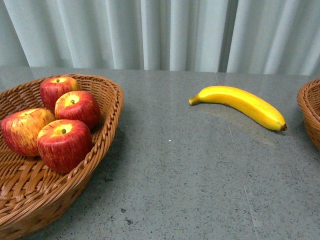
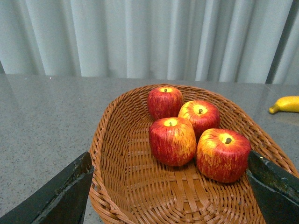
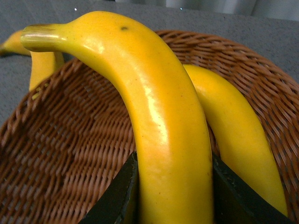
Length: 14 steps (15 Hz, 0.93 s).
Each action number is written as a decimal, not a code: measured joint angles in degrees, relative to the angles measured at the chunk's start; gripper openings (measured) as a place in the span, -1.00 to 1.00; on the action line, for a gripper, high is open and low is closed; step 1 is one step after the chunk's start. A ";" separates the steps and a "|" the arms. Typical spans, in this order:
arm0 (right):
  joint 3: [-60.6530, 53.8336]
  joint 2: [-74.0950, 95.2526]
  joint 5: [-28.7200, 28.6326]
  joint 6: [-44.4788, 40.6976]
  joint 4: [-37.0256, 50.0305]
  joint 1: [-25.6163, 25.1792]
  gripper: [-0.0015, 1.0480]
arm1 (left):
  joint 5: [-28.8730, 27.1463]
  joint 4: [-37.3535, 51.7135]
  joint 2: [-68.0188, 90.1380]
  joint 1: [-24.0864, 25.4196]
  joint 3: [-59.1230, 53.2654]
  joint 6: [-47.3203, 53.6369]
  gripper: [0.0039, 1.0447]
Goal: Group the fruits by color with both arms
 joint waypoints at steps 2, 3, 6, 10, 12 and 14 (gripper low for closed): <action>-1.05 -0.61 -1.51 -3.54 -1.29 -1.68 -0.32 | 0.00 0.02 0.00 0.00 0.00 0.00 0.88; -1.11 -1.77 -3.08 -3.98 -2.25 -2.12 -0.08 | 0.02 0.00 0.00 0.00 0.00 0.02 0.88; 0.07 -8.24 -5.18 -3.56 -4.04 -1.14 0.62 | 0.00 0.00 0.00 0.00 0.00 0.00 0.88; 4.90 -12.13 -2.95 2.49 -3.67 9.88 0.87 | 0.00 0.00 0.00 0.00 0.00 0.00 0.88; 8.52 -9.18 1.97 5.81 -2.82 19.91 0.87 | 0.02 0.00 0.00 0.00 0.00 0.00 0.88; 16.31 -0.31 7.32 7.76 -3.17 30.62 0.87 | 0.02 0.00 0.00 0.00 0.00 0.02 0.88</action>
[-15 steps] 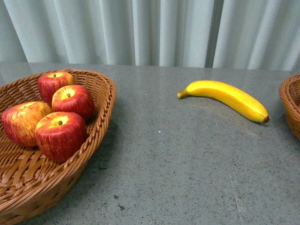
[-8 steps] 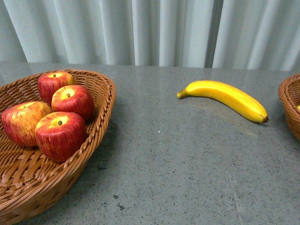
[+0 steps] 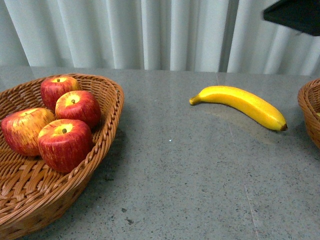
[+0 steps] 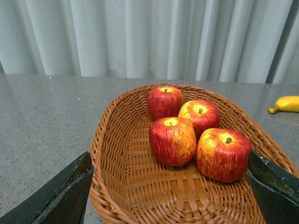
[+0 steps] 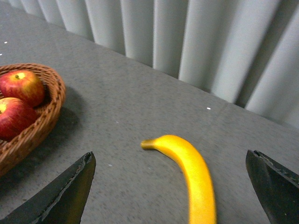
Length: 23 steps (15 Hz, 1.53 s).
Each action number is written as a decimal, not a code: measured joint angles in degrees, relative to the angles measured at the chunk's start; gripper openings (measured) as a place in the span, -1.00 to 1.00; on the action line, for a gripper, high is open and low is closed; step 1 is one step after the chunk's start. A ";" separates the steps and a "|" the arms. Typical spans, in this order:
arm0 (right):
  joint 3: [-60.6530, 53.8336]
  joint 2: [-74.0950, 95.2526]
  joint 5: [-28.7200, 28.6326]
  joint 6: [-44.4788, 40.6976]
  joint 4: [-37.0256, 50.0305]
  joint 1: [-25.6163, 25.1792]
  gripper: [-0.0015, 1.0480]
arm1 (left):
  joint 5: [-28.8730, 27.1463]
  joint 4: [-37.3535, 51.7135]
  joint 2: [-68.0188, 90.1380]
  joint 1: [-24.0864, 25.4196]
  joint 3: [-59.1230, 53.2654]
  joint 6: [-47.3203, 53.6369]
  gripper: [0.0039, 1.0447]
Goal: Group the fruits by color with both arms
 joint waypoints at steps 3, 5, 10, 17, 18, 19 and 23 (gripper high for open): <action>14.16 14.25 4.63 0.07 -4.72 8.83 0.87 | -0.02 0.00 0.00 0.00 0.00 -0.02 0.88; 20.39 20.52 6.14 -0.07 -7.50 9.73 0.87 | -0.02 0.00 0.00 0.00 0.00 -0.02 0.88; 30.12 29.68 8.50 -7.17 -15.12 7.87 0.87 | -0.02 0.02 0.00 0.00 0.00 0.00 0.88; 37.13 35.89 12.04 -15.98 -25.22 3.69 0.87 | -0.02 0.02 0.00 0.00 0.00 -0.02 0.88; 37.40 36.11 12.37 -16.22 -26.03 3.69 0.87 | -0.02 0.00 0.00 0.00 0.00 -0.02 0.88; 37.53 36.30 12.63 -16.55 -26.67 3.80 0.87 | -0.02 0.00 0.00 0.00 0.00 -0.02 0.88; 37.53 38.14 15.67 -18.12 -26.77 5.27 0.87 | 0.00 0.00 0.00 0.00 0.00 0.00 0.88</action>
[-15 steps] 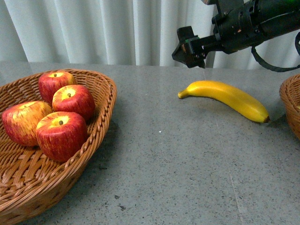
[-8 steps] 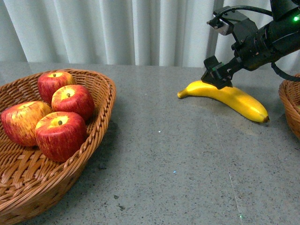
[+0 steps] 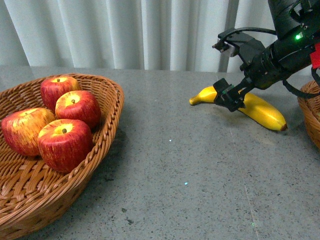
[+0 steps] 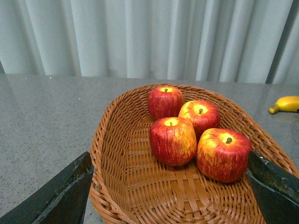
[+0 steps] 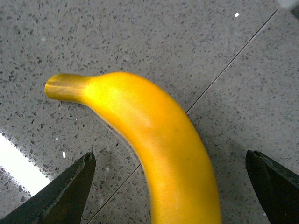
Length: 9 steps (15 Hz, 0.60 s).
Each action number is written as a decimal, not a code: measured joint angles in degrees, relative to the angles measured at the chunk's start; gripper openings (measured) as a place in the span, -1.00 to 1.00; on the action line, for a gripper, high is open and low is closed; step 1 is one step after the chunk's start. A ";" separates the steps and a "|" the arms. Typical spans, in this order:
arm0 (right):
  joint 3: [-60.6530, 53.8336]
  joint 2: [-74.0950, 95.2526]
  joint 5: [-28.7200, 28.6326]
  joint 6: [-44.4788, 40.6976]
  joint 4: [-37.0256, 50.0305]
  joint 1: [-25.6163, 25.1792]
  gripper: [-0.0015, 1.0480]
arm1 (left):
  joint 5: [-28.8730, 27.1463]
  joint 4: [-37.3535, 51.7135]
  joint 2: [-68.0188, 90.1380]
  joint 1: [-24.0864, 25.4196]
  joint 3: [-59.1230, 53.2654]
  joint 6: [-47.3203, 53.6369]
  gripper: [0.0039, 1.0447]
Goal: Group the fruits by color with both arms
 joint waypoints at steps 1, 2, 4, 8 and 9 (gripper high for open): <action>0.02 0.39 0.55 -0.20 -0.68 0.07 0.87 | -0.02 0.02 0.00 0.00 0.00 -0.02 0.88; 0.07 0.72 1.33 -0.52 -1.40 0.44 0.87 | -0.02 0.00 0.00 0.00 0.00 -0.02 0.88; 0.17 0.81 1.73 -0.83 -2.43 0.79 0.85 | -0.02 0.00 0.00 0.00 0.00 -0.02 0.88; -1.22 0.61 0.94 -0.68 -0.81 1.44 -0.12 | -0.02 0.00 0.00 0.00 0.00 0.00 0.88; -1.40 0.59 -0.37 0.44 0.46 1.44 -0.28 | -0.02 0.00 0.00 0.00 0.00 -0.02 0.88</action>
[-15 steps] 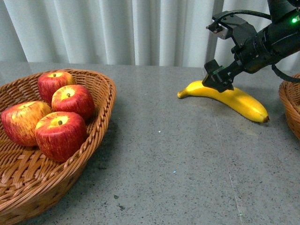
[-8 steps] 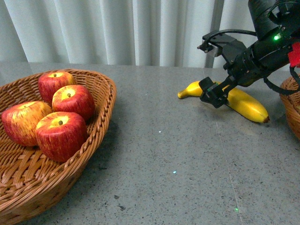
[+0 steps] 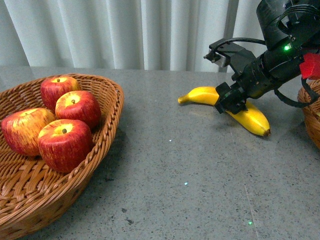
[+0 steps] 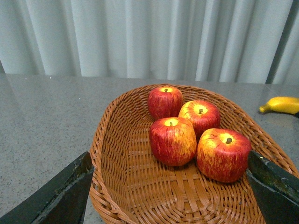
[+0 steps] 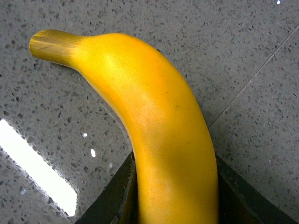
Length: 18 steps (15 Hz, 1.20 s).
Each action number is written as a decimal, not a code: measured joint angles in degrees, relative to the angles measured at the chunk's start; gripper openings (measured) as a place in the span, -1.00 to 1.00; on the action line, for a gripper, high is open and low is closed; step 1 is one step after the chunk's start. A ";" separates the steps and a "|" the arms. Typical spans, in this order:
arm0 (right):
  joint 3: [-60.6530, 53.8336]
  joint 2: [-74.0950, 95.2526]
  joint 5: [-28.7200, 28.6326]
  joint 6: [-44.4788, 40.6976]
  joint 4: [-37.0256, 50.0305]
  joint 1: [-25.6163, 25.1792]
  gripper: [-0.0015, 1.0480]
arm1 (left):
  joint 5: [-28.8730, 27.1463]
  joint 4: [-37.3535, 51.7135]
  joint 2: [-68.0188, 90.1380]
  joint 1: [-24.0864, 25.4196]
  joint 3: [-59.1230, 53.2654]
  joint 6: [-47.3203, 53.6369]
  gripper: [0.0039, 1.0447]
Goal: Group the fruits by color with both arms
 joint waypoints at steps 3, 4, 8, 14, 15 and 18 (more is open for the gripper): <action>-2.43 -4.55 -9.29 10.16 7.41 -0.94 -0.33 | 0.02 0.00 0.00 0.00 0.00 0.00 0.88; -4.35 -7.58 -12.83 13.62 10.71 -2.10 -0.33 | 0.00 0.02 0.00 0.00 0.00 0.02 0.88; -21.38 -23.78 -29.05 30.45 25.55 -15.69 -0.33 | 0.00 0.00 0.00 0.00 0.00 0.00 0.88; -37.03 -32.94 -33.73 19.10 16.06 -40.68 -0.33 | 0.00 0.00 0.00 0.00 0.00 0.02 0.88; -38.01 -32.94 -33.22 15.87 14.29 -41.40 -0.18 | 0.00 0.00 0.00 0.00 0.00 0.02 0.88; -38.95 -36.50 -34.47 12.17 13.46 -41.64 0.45 | 0.00 -0.02 0.00 0.00 0.00 0.02 0.88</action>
